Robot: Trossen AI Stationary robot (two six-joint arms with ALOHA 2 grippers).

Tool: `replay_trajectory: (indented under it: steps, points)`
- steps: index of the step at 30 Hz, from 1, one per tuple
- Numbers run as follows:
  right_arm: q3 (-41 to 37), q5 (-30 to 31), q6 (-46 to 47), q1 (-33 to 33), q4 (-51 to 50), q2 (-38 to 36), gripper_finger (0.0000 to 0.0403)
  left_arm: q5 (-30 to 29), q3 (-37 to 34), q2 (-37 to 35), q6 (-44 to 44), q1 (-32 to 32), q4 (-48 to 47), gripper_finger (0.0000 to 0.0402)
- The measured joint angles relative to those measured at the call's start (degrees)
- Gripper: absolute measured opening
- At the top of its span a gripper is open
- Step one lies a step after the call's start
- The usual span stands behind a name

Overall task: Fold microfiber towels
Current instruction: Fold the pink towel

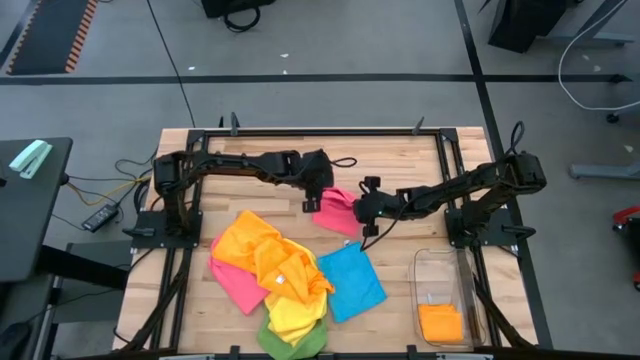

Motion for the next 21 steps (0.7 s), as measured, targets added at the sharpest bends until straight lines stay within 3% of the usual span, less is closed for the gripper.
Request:
replay_trajectory:
  steps: [12, 21]
  points:
    - [0.04, -1.51, 0.92, 0.38, -0.04, 0.0, 0.0014, 1.23, 0.08, 3.32, 1.36, -3.03, 9.53, 0.0222]
    - [0.06, -1.56, 1.53, 0.38, 0.16, 0.0, 0.0015, 0.95, -0.04, 5.91, 2.29, -3.18, 9.01, 0.0242]
